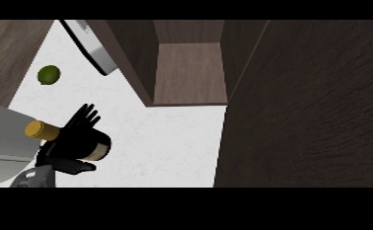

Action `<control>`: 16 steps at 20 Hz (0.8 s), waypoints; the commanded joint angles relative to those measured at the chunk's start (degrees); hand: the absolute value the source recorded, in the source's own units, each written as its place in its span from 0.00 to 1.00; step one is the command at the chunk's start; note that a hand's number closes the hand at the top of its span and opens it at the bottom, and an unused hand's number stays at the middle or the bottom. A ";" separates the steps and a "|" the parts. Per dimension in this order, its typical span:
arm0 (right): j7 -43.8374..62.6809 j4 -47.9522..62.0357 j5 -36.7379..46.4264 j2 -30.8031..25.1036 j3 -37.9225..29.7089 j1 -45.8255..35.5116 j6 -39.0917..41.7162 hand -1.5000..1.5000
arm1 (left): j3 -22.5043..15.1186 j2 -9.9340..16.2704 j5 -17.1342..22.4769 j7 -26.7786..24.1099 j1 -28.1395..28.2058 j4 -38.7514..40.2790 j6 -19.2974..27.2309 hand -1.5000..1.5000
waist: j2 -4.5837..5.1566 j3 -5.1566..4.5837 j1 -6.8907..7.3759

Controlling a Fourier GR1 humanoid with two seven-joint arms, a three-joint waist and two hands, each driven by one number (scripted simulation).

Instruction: Pick up the wine, place it into the cabinet and close the cabinet

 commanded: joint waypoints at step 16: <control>2.74 -5.22 -0.47 0.77 3.18 3.16 -0.59 0.00 | -3.18 -2.91 1.43 -13.38 -1.86 4.03 -5.13 1.00 | -0.12 0.02 0.01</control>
